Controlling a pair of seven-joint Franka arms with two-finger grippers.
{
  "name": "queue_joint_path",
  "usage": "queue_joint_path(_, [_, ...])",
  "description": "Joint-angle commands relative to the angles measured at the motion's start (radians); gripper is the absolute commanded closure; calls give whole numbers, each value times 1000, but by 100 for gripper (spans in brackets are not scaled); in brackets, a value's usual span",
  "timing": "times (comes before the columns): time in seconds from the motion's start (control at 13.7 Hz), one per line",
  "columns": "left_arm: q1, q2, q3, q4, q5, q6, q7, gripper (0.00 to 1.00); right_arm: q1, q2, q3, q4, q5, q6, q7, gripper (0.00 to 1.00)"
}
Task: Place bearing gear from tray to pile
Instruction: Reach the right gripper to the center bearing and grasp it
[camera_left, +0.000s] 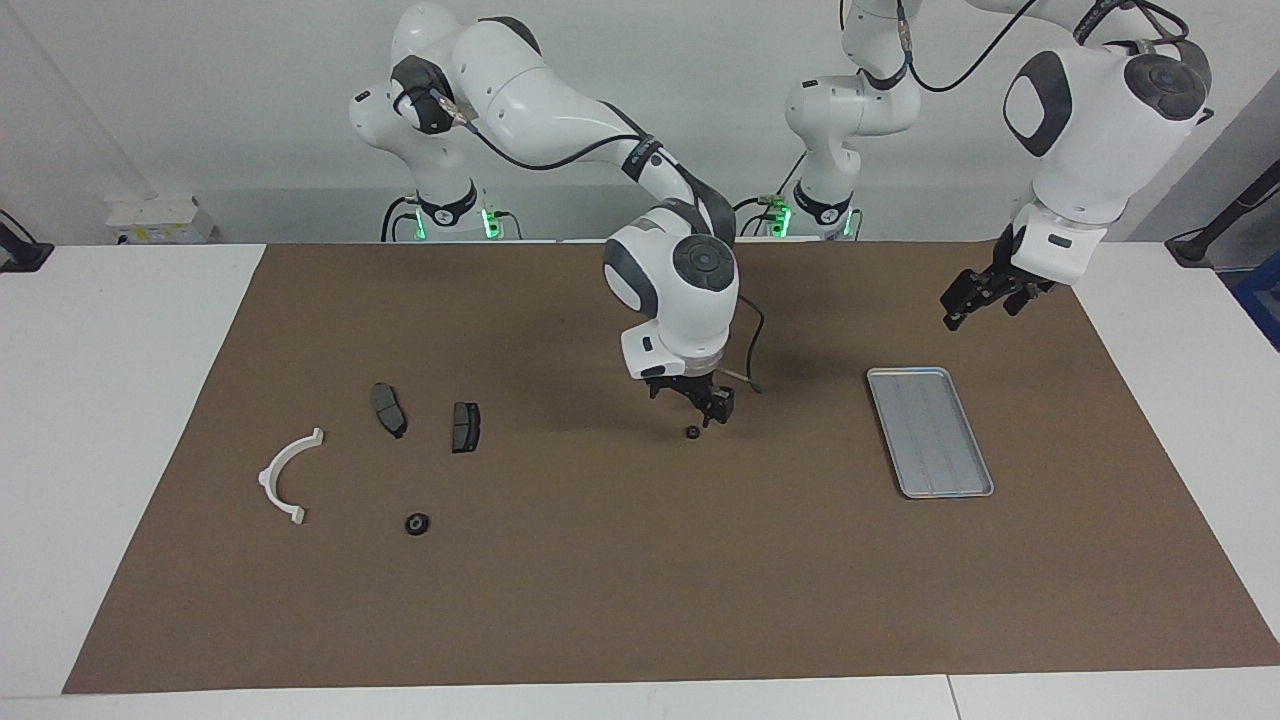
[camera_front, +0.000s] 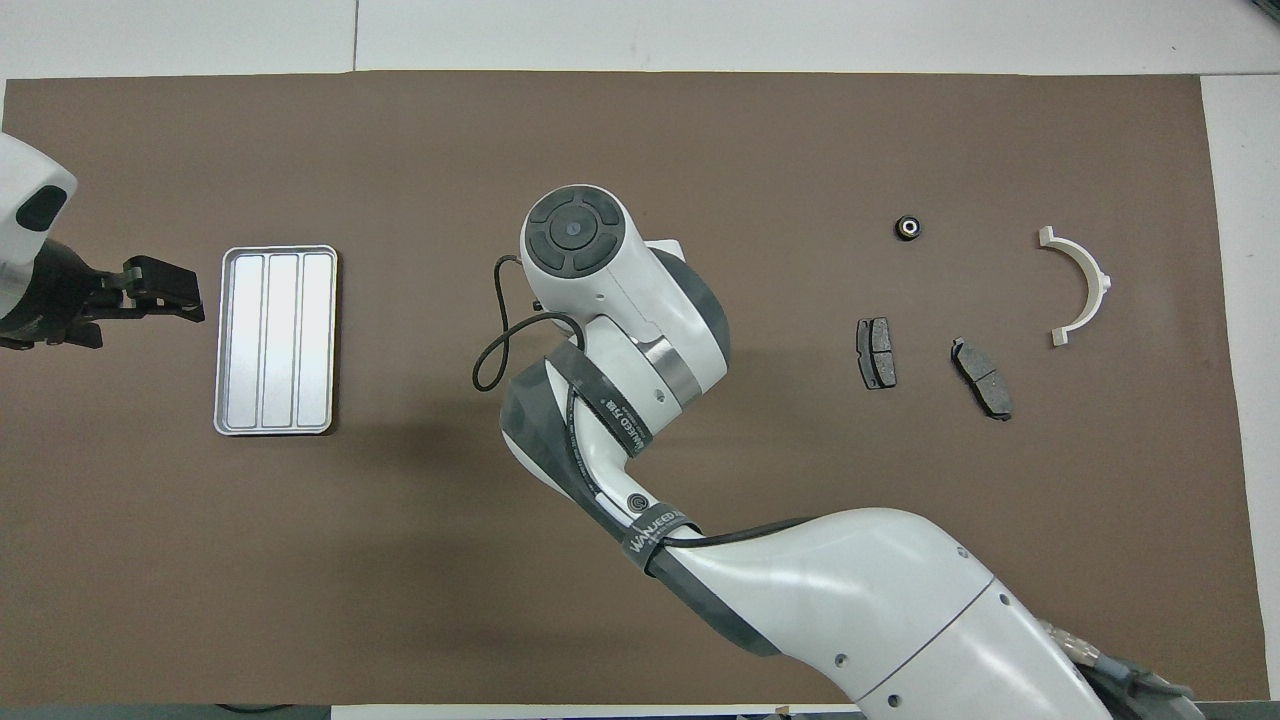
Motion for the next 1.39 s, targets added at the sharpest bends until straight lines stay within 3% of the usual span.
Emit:
queue_joint_path(0.0, [-10,-6,6,-11,-6,-20,11,0,18,55,-9,48,-4,18,23,0])
queue_joint_path(0.44, [1,-8,2,-10,-6,-14,15,0,30,120,-13,65,-38,73,26,1])
queue_joint_path(0.66, [2,-9,1,2,-6,-20,15,0,30,134,-13,65,-50,84,26,7])
queue_joint_path(0.95, [5,-28,1,27,-6,-57,17,0,30,132,-13,65,-48,79,26,26])
queue_joint_path(1.17, [4,-29,-1,66,-6,-109,17,0,25,132,-12,65,-47,77,26,54])
queue_joint_path(1.31, [5,-29,-1,102,-6,-144,17,0,24,132,-12,65,-47,77,26,65])
